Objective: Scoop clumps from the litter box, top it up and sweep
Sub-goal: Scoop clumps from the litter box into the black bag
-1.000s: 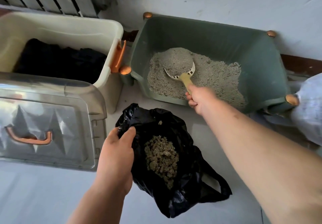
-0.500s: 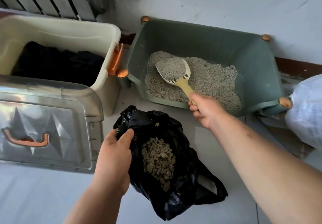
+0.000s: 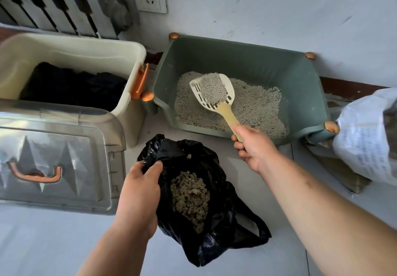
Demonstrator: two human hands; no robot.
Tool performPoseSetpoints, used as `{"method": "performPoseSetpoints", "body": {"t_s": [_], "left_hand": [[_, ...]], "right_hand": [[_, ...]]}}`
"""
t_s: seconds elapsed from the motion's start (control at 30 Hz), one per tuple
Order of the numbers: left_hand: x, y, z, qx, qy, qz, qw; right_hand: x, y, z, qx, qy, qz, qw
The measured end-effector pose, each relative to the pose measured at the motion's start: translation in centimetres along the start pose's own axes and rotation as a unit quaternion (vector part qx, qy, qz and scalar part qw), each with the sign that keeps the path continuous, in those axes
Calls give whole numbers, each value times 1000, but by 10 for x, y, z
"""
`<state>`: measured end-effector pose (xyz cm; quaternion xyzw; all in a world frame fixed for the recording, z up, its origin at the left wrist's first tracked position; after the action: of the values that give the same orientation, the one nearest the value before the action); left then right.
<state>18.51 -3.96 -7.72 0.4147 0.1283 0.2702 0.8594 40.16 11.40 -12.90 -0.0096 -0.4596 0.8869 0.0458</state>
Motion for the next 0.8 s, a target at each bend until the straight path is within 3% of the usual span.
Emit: {"method": "performPoseSetpoints", "body": {"t_s": [0.23, 0.5, 0.8], "left_hand": [[7, 0, 4, -4, -7, -1, 1000], [5, 1, 2, 2, 1, -14, 1000], [6, 2, -4, -7, 0, -17, 1000]], "right_hand": [[-10, -4, 10, -1, 1, 47, 999], [-23, -10, 4, 50, 37, -13, 998], [30, -28, -41, 102, 12, -22, 994]]}}
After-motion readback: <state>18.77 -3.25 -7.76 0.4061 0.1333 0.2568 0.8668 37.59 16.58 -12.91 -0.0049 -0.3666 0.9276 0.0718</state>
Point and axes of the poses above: each hand's wrist, its own z-axis away from the middle knuckle, its own x-axis out of the palm, y = z × x, the point moved 6 cm from there along -z, towards the middle knuckle, and after that the axes turned 2 degrees about y, right-handed, at the moved point
